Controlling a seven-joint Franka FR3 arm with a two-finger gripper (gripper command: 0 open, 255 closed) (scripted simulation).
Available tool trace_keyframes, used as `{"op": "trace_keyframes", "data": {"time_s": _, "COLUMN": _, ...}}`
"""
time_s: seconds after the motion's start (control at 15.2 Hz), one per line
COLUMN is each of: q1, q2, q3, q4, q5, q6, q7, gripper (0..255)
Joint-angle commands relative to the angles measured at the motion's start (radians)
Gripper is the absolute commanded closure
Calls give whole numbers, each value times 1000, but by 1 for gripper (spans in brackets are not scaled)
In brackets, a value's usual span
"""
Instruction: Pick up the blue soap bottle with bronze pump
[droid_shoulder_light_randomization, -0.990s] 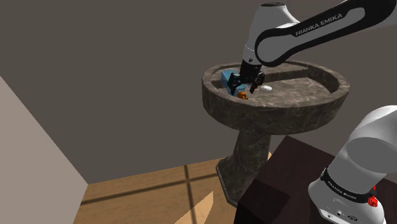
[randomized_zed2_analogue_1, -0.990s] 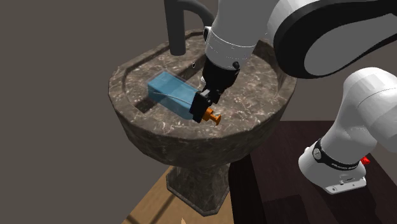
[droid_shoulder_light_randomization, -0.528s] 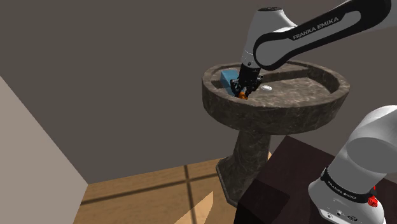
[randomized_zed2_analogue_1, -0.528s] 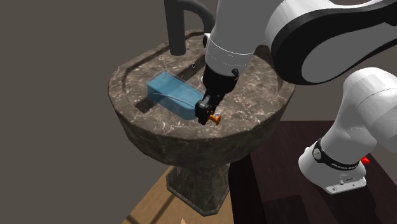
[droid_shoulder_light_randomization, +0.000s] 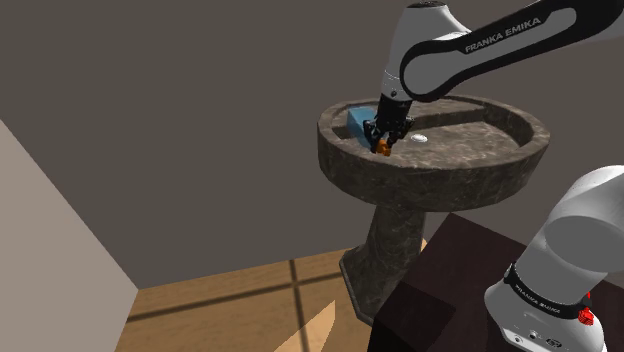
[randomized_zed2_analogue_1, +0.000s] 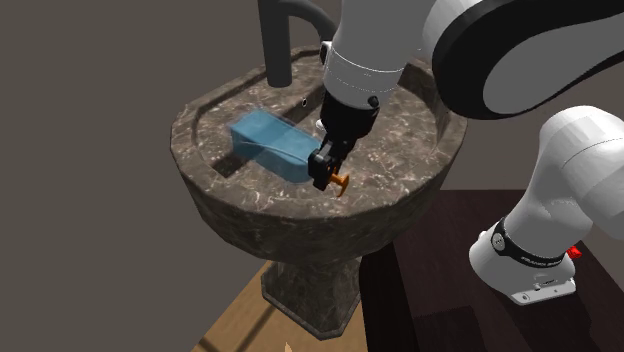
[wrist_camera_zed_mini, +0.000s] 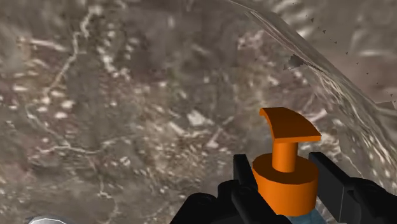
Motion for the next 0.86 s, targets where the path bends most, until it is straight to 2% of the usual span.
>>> {"op": "trace_keyframes", "data": {"time_s": 0.0, "q1": 0, "q2": -8, "q3": -1, "q4": 20, "q5": 0, "q6": -29, "q7": -1, "gripper": 255}}
{"op": "trace_keyframes", "data": {"time_s": 0.66, "q1": 0, "q2": -40, "q3": -9, "q4": 132, "q5": 0, "q6": -173, "q7": -7, "gripper": 255}}
{"op": "trace_keyframes", "data": {"time_s": 0.79, "q1": 0, "q2": -41, "q3": -9, "q4": 134, "q5": 0, "q6": -175, "q7": -7, "gripper": 255}}
